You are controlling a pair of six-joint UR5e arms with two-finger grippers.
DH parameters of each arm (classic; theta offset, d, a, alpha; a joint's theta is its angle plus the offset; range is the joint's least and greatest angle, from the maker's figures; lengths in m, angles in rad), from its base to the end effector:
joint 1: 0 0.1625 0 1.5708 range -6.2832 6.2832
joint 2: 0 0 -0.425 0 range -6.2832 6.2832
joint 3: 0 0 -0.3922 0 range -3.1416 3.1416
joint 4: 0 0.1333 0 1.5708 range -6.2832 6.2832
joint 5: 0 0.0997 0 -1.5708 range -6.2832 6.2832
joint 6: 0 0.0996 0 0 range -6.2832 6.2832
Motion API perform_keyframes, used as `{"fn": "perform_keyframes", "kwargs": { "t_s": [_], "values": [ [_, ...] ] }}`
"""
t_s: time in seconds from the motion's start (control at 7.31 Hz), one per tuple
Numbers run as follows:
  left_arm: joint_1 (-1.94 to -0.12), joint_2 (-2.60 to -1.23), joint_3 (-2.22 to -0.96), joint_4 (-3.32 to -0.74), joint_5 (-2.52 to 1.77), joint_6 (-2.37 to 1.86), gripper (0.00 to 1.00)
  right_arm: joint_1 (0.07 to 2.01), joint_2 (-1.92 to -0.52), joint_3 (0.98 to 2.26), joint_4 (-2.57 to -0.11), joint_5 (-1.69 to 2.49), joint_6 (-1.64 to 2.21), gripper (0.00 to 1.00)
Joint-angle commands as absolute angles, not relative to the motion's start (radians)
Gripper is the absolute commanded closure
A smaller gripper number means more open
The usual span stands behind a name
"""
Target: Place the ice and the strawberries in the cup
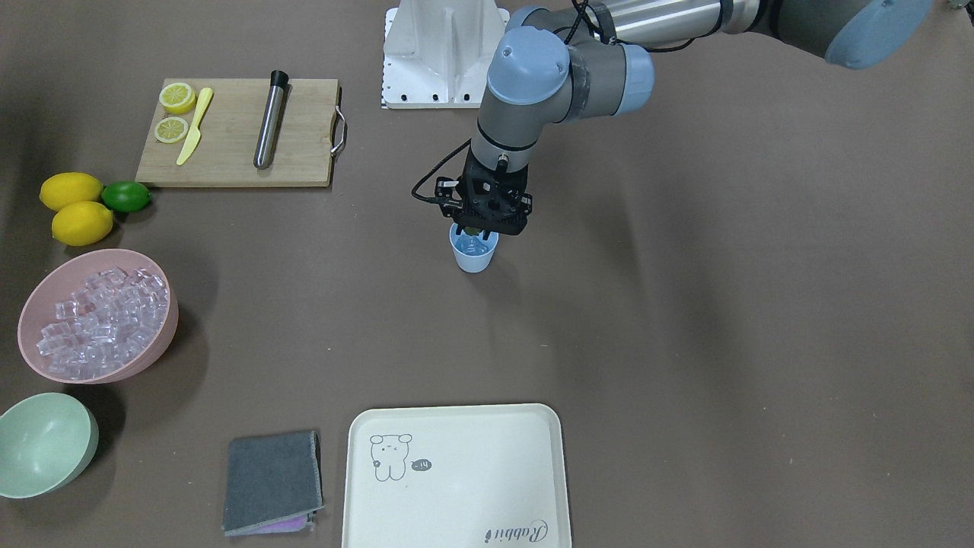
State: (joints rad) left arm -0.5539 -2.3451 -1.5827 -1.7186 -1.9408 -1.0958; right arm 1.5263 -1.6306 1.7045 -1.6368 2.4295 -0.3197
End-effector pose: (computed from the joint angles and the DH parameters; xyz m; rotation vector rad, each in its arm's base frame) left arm 0.5511 -0.4553 0.1638 0.1558 0.9712 0.1003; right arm 0.0371 -0.4681 0.6221 0.1258 -0.8541 -0.3448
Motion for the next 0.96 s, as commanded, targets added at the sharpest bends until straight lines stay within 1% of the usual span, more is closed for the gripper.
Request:
{"fn": "perform_keyframes", "kwargs": {
  "t_s": [0.0, 0.14, 0.27, 0.55, 0.82],
  "values": [
    [-0.563, -2.341, -1.595, -1.715, -1.94, -1.097, 0.02, 1.526, -1.631, 1.706, -1.637, 2.43, -0.318, 0.01],
    [-0.619, -2.304, -1.647, -1.706, -1.948, -1.091, 0.02, 1.526, -1.631, 1.707, -1.637, 2.43, -0.316, 0.01],
    [-0.673, -2.228, -1.714, -1.707, -1.956, -1.085, 0.02, 1.526, -1.631, 1.709, -1.637, 2.431, -0.316, 0.01],
    [-0.78, -2.099, -1.744, -1.716, -2.026, -0.931, 0.02, 1.526, -1.635, 1.707, -1.637, 2.431, -0.319, 0.01],
    [-0.965, -1.981, -1.744, -1.718, -2.177, -0.753, 0.02, 1.535, -1.644, 1.716, -1.637, 2.433, -0.321, 0.01]
  ]
}}
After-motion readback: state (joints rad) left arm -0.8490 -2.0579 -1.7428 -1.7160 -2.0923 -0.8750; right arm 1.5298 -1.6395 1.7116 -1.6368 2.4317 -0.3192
